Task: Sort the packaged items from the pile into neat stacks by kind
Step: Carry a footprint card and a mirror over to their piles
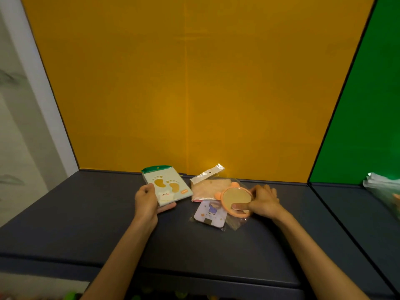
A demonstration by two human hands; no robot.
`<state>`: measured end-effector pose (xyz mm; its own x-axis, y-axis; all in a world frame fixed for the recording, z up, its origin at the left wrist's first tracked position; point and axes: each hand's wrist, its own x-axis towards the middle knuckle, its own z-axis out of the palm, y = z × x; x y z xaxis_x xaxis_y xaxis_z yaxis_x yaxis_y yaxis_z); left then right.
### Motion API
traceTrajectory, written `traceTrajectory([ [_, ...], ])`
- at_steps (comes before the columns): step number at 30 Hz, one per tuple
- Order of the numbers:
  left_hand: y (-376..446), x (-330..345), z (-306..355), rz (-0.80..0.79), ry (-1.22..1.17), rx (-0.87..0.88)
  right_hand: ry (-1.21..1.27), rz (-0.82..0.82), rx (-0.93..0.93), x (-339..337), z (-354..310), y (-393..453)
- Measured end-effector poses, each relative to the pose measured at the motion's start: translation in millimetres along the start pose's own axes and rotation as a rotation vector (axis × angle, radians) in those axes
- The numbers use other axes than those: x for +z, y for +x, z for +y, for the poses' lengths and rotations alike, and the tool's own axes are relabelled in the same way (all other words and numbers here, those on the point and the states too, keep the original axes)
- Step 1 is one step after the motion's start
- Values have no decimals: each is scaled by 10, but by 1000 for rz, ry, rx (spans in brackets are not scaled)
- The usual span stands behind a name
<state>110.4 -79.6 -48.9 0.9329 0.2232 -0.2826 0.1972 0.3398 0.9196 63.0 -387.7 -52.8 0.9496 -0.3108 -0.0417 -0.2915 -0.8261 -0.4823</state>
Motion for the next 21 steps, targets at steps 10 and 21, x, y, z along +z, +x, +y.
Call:
traceTrajectory([
  [10,-411,204,-30,-397,34,90,730,127,147,-94,114,-491],
  [21,-958,723,-381,-630,57,45,827,267,185,-462,720,-1205],
])
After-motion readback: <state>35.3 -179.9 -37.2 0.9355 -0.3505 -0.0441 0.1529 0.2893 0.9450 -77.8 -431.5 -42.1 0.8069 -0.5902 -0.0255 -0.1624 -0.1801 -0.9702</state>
